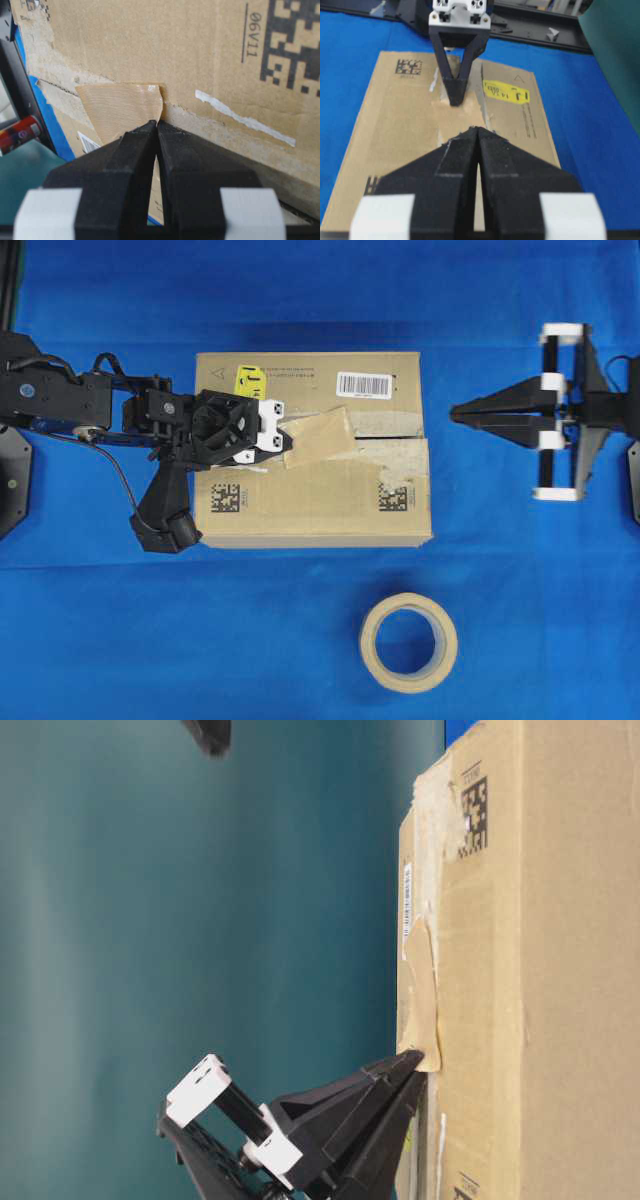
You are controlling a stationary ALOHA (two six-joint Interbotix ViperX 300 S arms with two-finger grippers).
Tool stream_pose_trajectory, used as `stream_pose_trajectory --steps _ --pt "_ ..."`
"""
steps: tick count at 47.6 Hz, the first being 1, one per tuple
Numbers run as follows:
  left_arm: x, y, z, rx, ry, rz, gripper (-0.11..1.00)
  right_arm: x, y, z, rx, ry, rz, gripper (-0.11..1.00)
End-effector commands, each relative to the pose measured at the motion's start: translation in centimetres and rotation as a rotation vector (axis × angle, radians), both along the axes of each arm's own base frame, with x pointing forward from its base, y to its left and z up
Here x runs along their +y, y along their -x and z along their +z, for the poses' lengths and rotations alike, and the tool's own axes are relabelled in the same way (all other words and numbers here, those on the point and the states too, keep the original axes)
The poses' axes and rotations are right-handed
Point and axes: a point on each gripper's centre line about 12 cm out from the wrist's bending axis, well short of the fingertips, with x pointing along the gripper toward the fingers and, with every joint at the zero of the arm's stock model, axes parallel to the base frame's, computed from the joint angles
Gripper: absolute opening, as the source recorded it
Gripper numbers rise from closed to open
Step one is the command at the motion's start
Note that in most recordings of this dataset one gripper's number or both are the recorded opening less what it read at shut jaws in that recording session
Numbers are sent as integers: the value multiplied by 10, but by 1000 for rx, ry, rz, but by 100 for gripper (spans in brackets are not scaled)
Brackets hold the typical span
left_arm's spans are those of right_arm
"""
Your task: Apply tape along the seams of the closed cardboard box to seal it securely.
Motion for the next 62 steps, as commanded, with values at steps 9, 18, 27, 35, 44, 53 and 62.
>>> stream_pose_trajectory --steps 9,18,27,35,44,53,62 --pt "1 -4 12 -35 -3 0 2 -4 -44 7 2 -13 -11 0" --pt "2 -5 13 -38 -6 2 2 -6 -77 -1 50 -20 -13 6" --pt "3 -5 16 -47 -5 6 2 -8 -97 -11 129 -24 -14 54" --pt "5 -4 16 -34 -4 11 2 -11 -105 -24 178 -28 -21 43" --pt "7 -3 16 -20 -3 17 2 -14 -111 -37 212 -30 -29 43" --pt "10 -4 16 -14 -4 22 2 -20 -117 -52 251 -34 -41 42" --pt "12 -4 17 -11 -3 30 2 -20 -119 -64 291 -36 -41 42"
